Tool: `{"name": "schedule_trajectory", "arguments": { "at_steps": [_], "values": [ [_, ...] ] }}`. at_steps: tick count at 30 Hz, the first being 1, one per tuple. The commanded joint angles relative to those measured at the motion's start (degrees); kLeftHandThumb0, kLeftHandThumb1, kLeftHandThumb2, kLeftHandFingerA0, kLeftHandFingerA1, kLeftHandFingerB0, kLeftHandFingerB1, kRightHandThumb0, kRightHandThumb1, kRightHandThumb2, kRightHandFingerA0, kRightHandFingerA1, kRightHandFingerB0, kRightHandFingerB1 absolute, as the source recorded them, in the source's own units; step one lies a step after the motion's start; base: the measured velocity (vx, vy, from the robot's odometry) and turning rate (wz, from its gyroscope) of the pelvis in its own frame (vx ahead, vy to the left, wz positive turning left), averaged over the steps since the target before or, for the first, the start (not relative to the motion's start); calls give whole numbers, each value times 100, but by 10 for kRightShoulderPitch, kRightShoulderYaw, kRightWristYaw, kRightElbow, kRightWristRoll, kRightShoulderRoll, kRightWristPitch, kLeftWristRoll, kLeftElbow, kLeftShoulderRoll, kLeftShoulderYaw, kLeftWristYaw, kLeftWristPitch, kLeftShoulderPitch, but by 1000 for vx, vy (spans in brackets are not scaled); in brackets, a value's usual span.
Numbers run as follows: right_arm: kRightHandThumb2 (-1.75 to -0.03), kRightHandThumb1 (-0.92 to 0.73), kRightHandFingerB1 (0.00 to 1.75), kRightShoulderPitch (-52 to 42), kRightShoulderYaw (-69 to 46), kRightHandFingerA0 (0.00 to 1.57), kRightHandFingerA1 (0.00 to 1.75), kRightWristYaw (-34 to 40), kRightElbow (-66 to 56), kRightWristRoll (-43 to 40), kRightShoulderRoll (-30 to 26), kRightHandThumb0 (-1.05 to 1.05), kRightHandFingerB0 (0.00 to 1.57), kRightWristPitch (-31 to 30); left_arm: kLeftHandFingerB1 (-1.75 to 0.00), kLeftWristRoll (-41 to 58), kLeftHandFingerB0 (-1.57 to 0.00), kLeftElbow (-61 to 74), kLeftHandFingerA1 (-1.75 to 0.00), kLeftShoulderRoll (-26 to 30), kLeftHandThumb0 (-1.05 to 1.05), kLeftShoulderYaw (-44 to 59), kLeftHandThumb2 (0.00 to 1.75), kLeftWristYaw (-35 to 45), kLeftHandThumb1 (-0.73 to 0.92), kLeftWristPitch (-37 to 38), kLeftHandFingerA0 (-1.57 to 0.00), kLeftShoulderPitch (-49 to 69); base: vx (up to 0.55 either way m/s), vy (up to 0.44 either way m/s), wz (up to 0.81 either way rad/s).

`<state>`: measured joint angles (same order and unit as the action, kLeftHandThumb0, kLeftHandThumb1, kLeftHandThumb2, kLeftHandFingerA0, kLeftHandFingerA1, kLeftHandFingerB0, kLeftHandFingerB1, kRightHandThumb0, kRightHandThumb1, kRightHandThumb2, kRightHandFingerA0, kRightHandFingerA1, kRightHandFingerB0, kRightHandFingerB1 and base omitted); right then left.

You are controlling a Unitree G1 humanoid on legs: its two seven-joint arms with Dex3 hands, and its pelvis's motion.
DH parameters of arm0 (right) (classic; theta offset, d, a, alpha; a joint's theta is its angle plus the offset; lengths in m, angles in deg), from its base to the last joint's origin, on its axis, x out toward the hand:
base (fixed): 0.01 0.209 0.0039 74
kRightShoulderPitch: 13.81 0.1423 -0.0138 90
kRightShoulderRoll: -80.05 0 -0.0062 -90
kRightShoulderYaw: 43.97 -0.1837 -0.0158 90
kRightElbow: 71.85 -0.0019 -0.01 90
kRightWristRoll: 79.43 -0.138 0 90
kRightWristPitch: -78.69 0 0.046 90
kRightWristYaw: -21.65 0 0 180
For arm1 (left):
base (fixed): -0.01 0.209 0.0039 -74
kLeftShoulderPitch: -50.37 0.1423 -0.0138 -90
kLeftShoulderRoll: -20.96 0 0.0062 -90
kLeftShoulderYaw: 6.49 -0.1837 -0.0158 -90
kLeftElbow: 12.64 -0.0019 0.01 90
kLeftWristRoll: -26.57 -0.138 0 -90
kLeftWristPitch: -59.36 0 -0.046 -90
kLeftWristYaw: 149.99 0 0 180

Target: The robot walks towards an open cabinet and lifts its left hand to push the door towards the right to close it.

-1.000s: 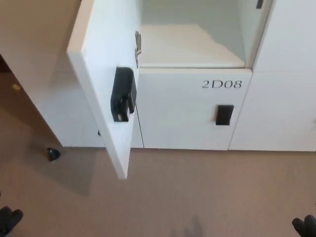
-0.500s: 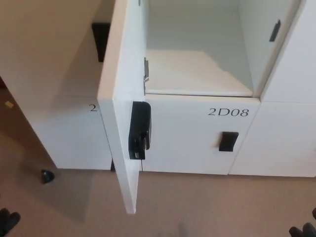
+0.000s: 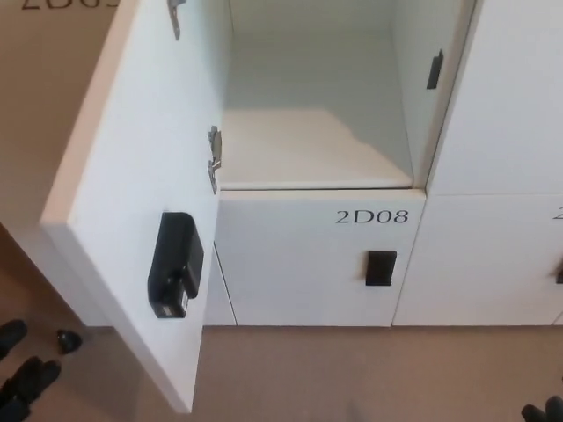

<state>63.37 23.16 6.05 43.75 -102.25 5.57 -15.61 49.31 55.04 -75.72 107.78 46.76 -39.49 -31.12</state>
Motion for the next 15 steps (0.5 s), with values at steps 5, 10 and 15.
{"name": "schedule_trajectory", "arguments": {
  "at_steps": [5,10,15],
  "values": [
    [-59,-66,35,8,0,43,43,9,11,3,-2,-35,29,15,-42,-16,-49,9,-48,5,-21,0,59,-18,66,27,-57,-2,28,14,-4],
    [-61,-66,35,7,4,44,45,12,8,8,-2,-38,29,20,-42,-20,-45,7,-47,9,-21,-5,59,-18,66,29,-54,-6,156,173,-1],
    [-60,-64,36,8,2,49,47,10,11,2,-2,-37,31,19,-42,-25,-46,7,-47,11,-23,-8,59,-16,66,32,-58,-6,74,70,6]
  ]
}}
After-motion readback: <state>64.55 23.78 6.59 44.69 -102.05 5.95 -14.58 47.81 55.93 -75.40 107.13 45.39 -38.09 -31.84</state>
